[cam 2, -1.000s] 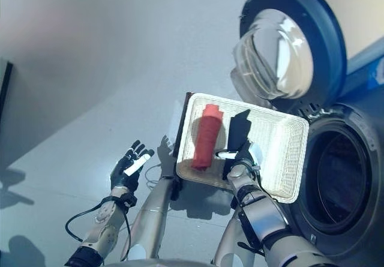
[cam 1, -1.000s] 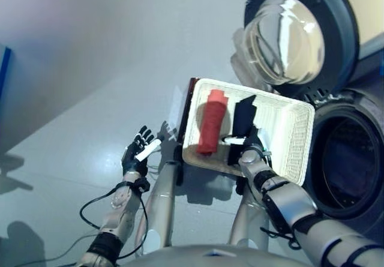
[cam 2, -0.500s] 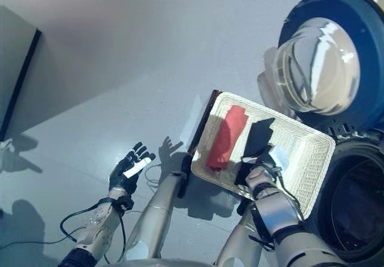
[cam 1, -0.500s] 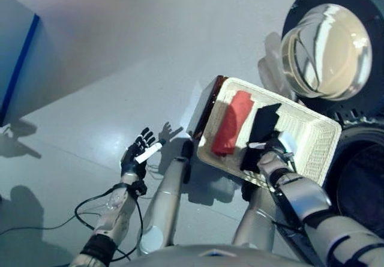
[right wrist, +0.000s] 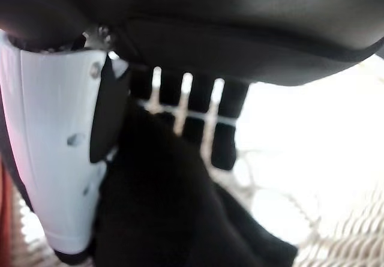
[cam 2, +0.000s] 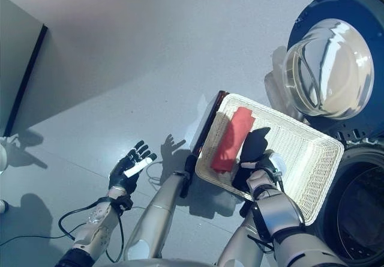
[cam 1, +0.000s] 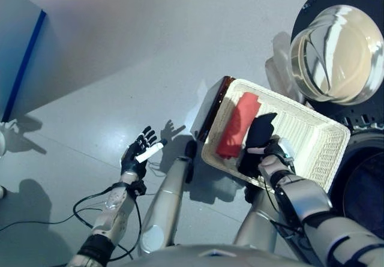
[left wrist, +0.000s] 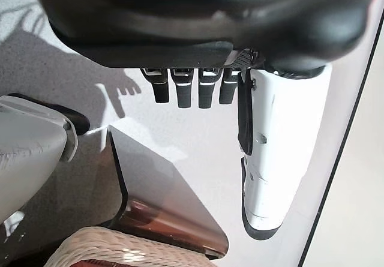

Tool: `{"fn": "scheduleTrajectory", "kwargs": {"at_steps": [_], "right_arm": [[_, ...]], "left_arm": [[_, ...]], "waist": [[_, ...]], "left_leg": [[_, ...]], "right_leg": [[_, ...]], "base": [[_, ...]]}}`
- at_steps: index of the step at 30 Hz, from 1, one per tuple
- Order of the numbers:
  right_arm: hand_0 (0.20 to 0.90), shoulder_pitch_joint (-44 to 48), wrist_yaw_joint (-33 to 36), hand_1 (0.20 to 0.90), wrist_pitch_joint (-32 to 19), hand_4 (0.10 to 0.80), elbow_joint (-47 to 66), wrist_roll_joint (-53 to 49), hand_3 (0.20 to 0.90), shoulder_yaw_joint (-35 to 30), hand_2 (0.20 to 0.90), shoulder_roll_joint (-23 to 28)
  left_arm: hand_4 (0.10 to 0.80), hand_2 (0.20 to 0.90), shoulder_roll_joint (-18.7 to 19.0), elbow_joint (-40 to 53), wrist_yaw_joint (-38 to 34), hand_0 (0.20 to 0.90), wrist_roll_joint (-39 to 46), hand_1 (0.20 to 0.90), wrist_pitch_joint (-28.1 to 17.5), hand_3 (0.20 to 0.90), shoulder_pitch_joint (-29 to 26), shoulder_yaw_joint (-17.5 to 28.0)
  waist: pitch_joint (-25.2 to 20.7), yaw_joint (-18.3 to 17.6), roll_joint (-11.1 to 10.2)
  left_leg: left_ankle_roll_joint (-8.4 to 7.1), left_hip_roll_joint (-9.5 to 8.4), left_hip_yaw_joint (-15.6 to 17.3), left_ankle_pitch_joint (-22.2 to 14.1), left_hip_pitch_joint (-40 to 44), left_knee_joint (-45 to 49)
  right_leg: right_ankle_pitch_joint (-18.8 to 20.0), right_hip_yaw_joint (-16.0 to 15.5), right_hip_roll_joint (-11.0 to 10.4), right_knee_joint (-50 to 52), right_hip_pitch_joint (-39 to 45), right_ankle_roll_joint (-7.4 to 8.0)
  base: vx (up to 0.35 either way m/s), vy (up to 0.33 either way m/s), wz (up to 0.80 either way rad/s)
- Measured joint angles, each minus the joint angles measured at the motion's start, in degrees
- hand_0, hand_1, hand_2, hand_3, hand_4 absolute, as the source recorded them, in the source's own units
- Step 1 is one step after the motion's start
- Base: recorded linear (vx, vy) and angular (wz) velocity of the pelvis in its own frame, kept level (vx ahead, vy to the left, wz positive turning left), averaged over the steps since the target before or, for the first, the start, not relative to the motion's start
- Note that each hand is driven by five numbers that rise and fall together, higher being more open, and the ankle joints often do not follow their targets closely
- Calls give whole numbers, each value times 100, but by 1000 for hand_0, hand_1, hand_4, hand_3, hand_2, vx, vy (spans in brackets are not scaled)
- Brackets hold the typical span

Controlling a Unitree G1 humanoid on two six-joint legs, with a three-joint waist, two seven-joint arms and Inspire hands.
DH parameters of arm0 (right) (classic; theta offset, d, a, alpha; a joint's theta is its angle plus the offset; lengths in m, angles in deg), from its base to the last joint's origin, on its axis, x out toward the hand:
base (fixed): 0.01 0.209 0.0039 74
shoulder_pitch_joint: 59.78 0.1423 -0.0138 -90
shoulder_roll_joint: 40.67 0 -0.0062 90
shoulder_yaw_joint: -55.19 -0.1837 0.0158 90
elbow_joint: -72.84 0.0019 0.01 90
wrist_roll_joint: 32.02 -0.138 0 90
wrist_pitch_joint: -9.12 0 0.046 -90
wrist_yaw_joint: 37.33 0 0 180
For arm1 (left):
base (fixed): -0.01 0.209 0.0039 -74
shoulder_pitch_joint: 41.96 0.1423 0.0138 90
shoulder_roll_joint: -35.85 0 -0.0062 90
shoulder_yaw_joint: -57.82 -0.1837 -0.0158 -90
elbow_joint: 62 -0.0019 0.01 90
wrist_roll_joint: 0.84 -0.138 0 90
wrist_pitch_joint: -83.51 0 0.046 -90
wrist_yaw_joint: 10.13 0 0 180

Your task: Pick up the clothes and place them into the washing machine

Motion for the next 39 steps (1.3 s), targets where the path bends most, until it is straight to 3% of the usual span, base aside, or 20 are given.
{"fn": "scheduleTrajectory", "kwargs": {"at_steps": [4,7,10,12,15,20,22,29,32,39], "right_arm": [[200,-106,93,200,-266,300,127,-875,200,-650,200,-67],[200,-276,154,200,-735,300,365,-2311,200,-1435,200,-62],[200,-370,176,200,-1089,300,507,-3222,200,-1727,200,-40],[200,-558,177,200,-1373,300,799,-3733,200,-1928,200,-56],[200,-634,174,200,-1776,300,1181,-4385,200,-2120,200,-58],[200,-780,47,200,-2411,300,1707,-5481,200,-2618,200,-198],[200,-660,-139,200,-2711,300,1784,-6275,200,-3178,200,-248],[200,-670,-249,200,-3293,300,1832,-7625,200,-3858,200,-199],[200,-582,-253,200,-3425,300,1931,-8050,200,-4191,200,-49],[200,-178,27,200,-3474,300,1845,-8155,200,-4357,200,1032]], "left_arm": [[800,900,49,11,-46,900,-1,900,-4,900,41,10],[800,900,65,13,-153,900,-1,900,-12,900,117,3],[800,900,70,3,-236,900,3,900,-14,900,139,-1],[800,900,76,4,-252,900,18,900,-26,900,148,5],[800,900,69,3,-260,900,32,900,-32,900,151,6],[800,900,28,-82,-269,900,227,900,-34,900,143,5],[800,900,24,-92,-256,900,326,900,-35,900,160,5],[800,900,0,-112,-193,900,628,900,-29,900,183,-57],[800,900,-39,-129,-141,900,701,900,-22,900,179,-73],[800,900,-28,-106,34,900,721,900,-21,900,220,-282]], "waist": [[-39,-46,14],[-68,-206,43],[-77,-421,55],[-83,-586,57],[-84,-704,58],[-81,-858,56],[-81,-881,56],[-74,-991,80],[-77,-995,135],[-95,-1054,348]], "left_leg": [[54,5,101,-47,-15,58],[154,23,271,-163,-95,232],[238,41,464,-284,-125,337],[311,88,612,-368,-139,405],[382,135,743,-403,-147,401],[370,200,859,-462,-55,386],[340,229,890,-495,8,376],[337,299,1032,-554,60,412],[336,316,1110,-600,81,421],[341,307,1148,-635,108,468]], "right_leg": [[1,148,33,-1,-73,1],[14,392,89,-13,-219,17],[30,599,112,-112,-298,35],[153,724,150,-276,-291,126],[345,816,207,-515,-290,115],[377,899,248,-565,-289,137],[380,968,284,-552,-292,150],[410,1058,295,-539,-350,230],[444,1131,292,-543,-402,302],[482,1197,281,-546,-408,368]], "base": [[7,10,-10],[-5,35,-25],[-16,21,-30],[-14,-10,-27],[-7,-4,-26],[2,1,-13],[-1,4,-21],[-14,2,-10],[-27,1,-17],[-15,0,-5]]}}
